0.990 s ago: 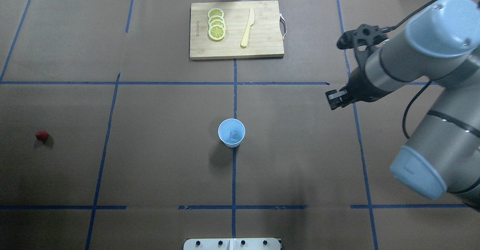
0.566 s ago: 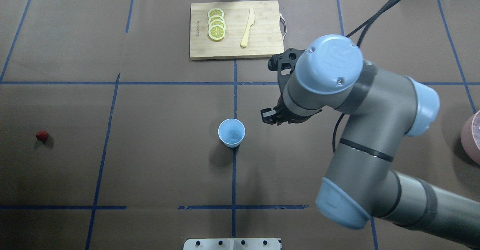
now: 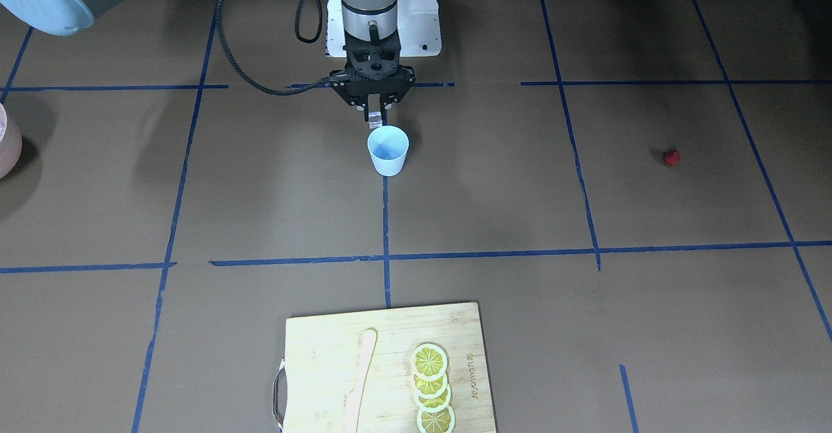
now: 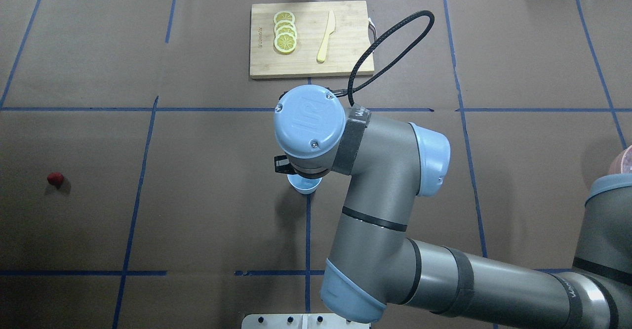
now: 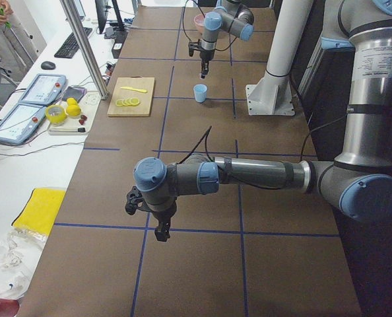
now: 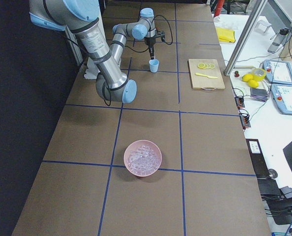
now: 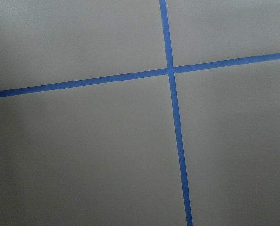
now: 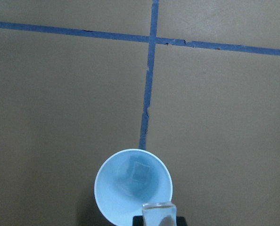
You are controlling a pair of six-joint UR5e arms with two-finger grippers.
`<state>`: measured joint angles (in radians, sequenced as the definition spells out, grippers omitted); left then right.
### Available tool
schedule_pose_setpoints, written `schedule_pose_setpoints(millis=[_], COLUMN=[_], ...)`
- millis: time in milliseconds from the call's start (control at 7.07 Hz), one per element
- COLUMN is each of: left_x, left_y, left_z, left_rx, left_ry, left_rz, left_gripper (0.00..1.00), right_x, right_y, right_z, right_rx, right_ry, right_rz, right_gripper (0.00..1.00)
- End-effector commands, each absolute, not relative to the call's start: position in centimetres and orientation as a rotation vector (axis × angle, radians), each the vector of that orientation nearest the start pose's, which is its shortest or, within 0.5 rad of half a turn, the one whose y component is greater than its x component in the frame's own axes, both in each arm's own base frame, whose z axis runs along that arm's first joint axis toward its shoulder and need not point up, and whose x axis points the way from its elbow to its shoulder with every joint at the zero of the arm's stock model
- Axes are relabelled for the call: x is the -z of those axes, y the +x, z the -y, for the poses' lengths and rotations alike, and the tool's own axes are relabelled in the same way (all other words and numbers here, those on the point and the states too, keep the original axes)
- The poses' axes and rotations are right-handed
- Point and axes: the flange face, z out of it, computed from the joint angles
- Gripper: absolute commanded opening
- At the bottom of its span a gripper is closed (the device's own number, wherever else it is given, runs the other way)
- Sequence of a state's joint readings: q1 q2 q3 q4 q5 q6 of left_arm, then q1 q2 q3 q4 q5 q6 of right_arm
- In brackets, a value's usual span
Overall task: Put ice and strawberries in cup
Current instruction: 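Open the right gripper to drop the ice cube into the cup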
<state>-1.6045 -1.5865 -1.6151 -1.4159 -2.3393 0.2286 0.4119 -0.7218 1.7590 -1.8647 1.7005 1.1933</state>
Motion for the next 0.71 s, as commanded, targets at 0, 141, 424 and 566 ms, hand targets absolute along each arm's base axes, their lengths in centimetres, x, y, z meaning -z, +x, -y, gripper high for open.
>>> schedule_pose_setpoints(millis=[0, 141, 424, 566], left_x=[-64.55, -64.55, -64.62, -64.62], left_y=[-8.06, -8.06, -8.06, -8.06], left_z=[48.79, 48.79, 48.85, 48.85], left_rx=[-0.148, -0.148, -0.147, -0.147], left_ry=[0.009, 0.009, 0.008, 0.008], left_rz=[-0.774, -0.774, -0.774, -0.774], left_gripper=[1.0, 1.0, 1.0, 1.0], right_x=[-12.5, -13.09, -13.17, -13.05], right_y=[-59.07, -59.56, -59.39, -59.34], right_z=[38.07, 38.05, 37.81, 37.79], right_rx=[0.0, 0.006, 0.025, 0.024], right_ry=[0.189, 0.185, 0.188, 0.187], right_rz=[0.731, 0.723, 0.726, 0.726], right_gripper=[0.0, 0.0, 0.13, 0.51])
